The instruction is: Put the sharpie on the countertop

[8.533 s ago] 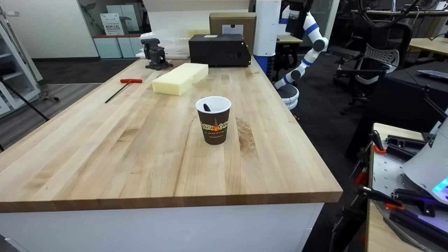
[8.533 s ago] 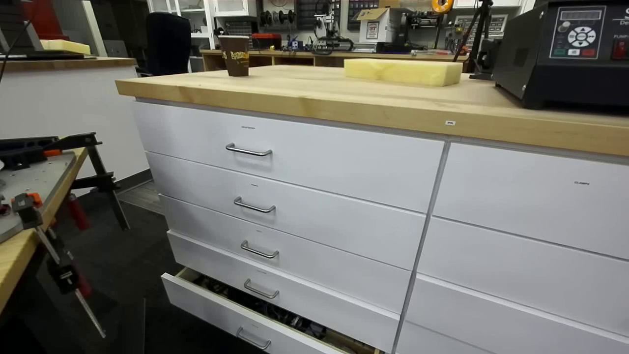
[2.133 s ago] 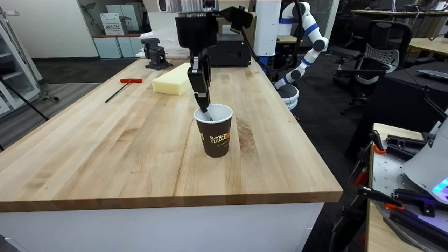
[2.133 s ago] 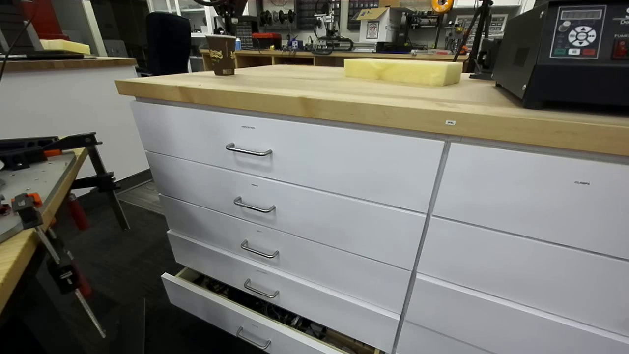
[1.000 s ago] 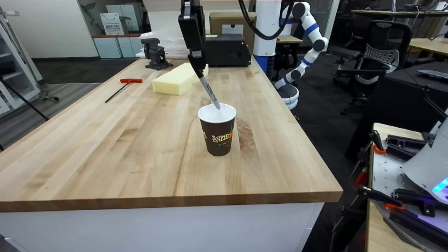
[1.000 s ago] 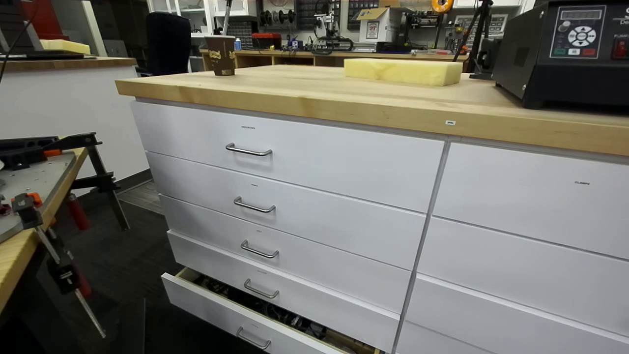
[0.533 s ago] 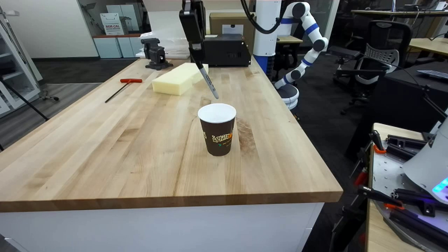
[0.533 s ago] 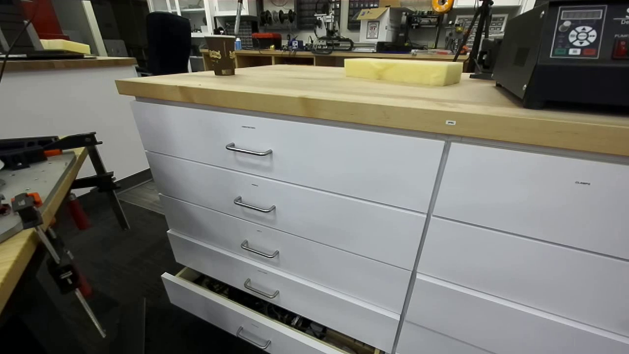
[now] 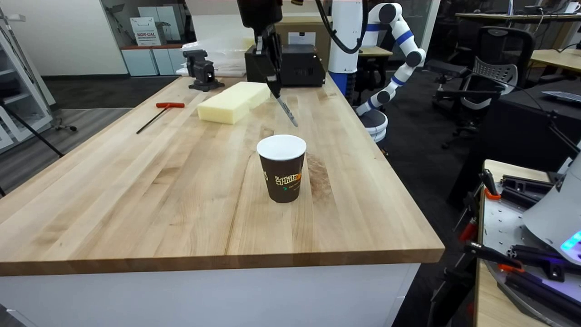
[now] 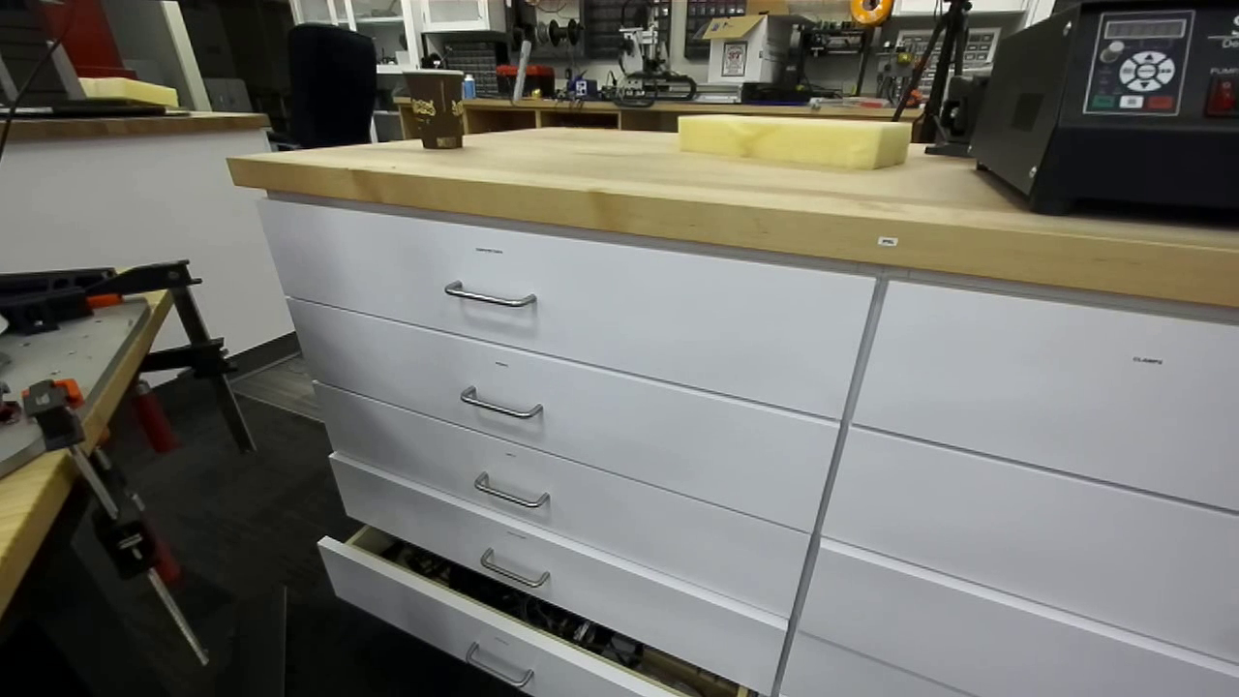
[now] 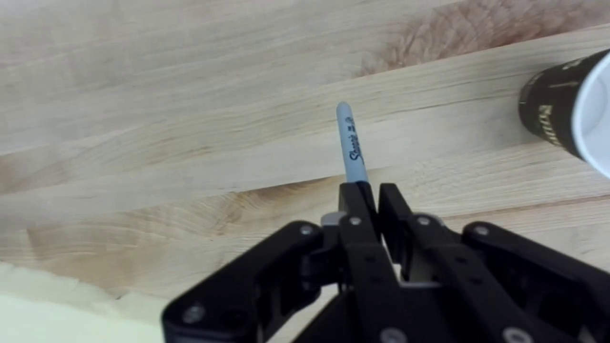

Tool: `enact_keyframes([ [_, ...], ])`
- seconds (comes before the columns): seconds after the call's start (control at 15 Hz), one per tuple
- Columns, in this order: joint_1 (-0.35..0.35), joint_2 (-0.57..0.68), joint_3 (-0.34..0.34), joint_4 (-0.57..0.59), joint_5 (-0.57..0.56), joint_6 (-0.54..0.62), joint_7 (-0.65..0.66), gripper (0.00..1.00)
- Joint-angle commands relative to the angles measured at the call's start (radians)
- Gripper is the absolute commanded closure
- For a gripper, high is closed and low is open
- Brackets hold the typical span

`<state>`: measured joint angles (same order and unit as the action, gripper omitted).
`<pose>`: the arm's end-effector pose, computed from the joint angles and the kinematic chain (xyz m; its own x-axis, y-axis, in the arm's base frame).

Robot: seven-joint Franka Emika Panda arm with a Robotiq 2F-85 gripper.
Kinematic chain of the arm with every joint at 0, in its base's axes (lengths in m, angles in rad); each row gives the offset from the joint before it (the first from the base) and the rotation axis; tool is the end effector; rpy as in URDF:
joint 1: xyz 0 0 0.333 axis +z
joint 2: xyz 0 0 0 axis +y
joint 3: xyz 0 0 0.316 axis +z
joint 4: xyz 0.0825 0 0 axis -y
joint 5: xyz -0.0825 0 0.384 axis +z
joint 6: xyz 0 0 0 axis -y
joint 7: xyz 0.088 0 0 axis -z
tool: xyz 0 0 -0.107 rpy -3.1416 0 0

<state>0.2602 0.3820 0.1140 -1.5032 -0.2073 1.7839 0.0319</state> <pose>0.6262 0.2161 0.4422 0.9234 0.3715 -0.0963 0.3827 -0.9104 0.1574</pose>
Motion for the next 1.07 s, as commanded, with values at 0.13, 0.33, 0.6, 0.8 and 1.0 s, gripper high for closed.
enact_keyframes([
  [0.13,-0.018,0.030,-0.054,0.027,-0.074,-0.018,0.115,0.96],
  [0.33,-0.027,0.031,-0.076,0.027,-0.084,-0.022,0.177,0.63],
  [0.6,-0.030,0.015,-0.089,0.019,-0.089,-0.019,0.241,0.42],
  [0.8,-0.037,-0.024,-0.077,-0.005,-0.060,-0.008,0.244,0.23],
  [1.0,-0.048,-0.092,-0.069,-0.054,-0.029,0.014,0.247,0.04],
])
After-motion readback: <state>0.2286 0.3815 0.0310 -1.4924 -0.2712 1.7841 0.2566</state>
